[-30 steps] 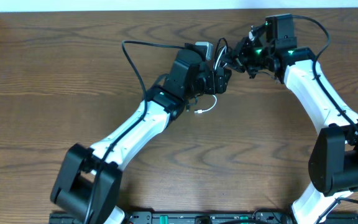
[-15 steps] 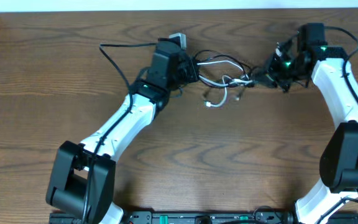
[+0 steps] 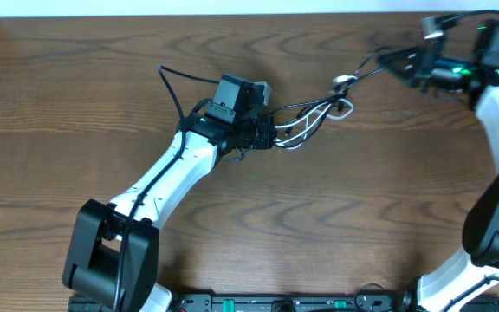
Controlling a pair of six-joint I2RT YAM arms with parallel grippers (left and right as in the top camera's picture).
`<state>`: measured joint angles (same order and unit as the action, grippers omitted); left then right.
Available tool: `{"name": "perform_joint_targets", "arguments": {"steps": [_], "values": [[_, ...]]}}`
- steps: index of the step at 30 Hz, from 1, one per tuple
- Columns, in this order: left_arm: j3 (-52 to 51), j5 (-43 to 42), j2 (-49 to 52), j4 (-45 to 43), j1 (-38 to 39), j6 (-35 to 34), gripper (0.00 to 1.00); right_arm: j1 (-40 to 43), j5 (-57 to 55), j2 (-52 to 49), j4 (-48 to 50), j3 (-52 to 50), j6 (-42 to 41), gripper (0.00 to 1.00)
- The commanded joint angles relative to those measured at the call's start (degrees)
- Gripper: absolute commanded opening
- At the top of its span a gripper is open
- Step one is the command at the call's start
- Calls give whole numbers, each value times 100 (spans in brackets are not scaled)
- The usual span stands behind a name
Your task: Untangle cables
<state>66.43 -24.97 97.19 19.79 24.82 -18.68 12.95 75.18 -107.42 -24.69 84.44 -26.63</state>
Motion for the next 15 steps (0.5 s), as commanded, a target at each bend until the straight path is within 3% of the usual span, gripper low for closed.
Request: {"name": "perform_joint_targets", "arguments": {"steps": [1, 6, 7, 8, 10, 13, 15], "values": [[22, -195, -98, 560, -44, 916, 7, 490, -2129, 68, 35, 90, -1467, 1], [24, -1351, -129, 450, -44, 1307, 7, 310, -3886, 68, -918, 90, -776, 5], [24, -1650, -181, 133, -46, 1132, 7, 138, -3880, 68, -1281, 90, -190, 30], [28, -1709, -225, -170, -46, 778, 7, 28, -3818, 68, -1475, 90, 107, 48], [31, -1838, -363, -802, -68, 251, 7, -243, -3482, 70, -1786, 90, 861, 74], [31, -1961, -560, -1613, -140, -472, 7, -614, -2505, 70, -1950, 92, 1788, 80], [31, -1943, -710, -2640, -337, -1716, 7, -966, -2249, 70, -2096, 92, 1915, 80]]}}
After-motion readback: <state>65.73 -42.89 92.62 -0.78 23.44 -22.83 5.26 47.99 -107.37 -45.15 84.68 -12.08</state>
